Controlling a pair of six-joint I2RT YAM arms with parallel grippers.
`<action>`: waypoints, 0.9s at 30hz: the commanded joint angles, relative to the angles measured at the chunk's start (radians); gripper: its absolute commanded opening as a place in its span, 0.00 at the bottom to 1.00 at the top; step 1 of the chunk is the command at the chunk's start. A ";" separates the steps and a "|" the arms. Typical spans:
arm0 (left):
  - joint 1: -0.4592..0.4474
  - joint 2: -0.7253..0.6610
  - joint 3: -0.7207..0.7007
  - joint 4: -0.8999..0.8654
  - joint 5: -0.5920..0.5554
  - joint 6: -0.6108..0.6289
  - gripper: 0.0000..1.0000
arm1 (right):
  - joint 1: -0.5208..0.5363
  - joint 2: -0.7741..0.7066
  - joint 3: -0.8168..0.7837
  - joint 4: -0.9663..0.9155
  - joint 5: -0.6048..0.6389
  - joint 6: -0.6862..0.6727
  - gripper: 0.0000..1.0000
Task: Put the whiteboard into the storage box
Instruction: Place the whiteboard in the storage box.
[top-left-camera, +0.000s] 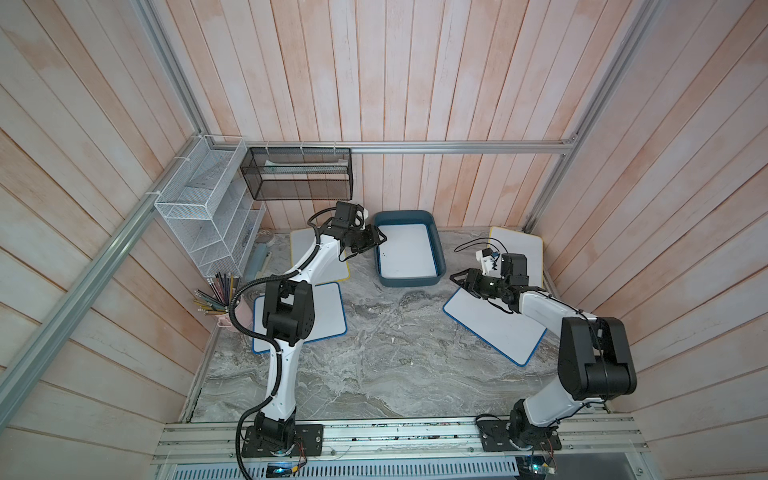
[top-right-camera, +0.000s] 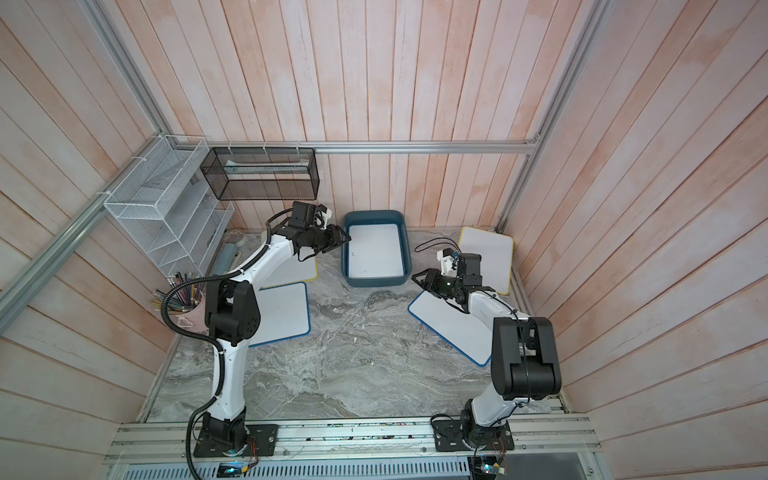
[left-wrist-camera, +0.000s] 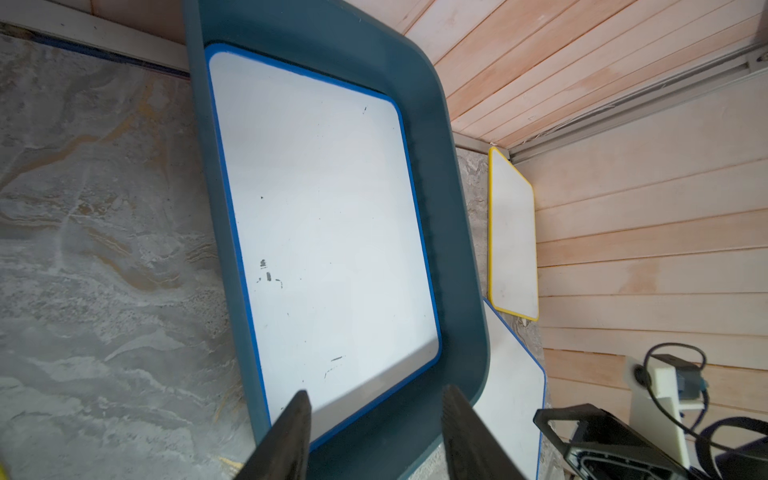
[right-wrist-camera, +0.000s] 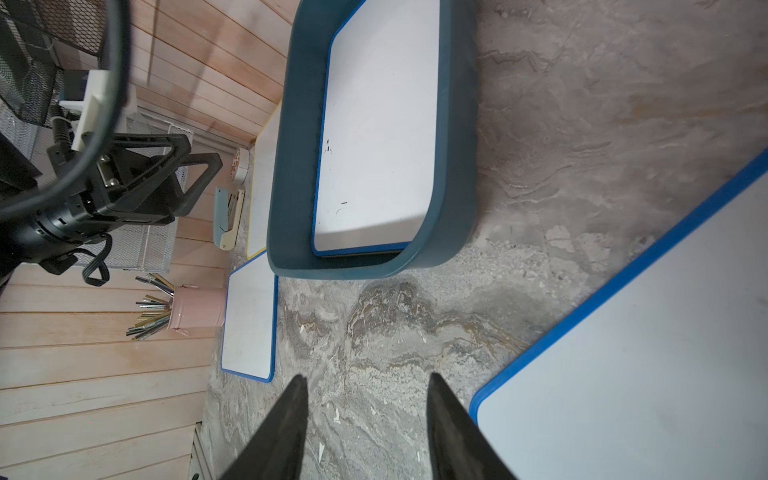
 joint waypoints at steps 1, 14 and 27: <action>0.011 -0.057 -0.085 0.073 -0.026 0.009 0.53 | 0.029 0.035 0.008 -0.013 0.015 -0.015 0.47; 0.079 -0.291 -0.480 0.200 -0.076 0.006 0.53 | 0.148 0.087 0.094 -0.138 0.180 -0.123 0.47; 0.223 -0.461 -0.738 0.098 -0.283 0.044 0.53 | 0.233 0.078 0.113 -0.099 0.266 -0.124 0.47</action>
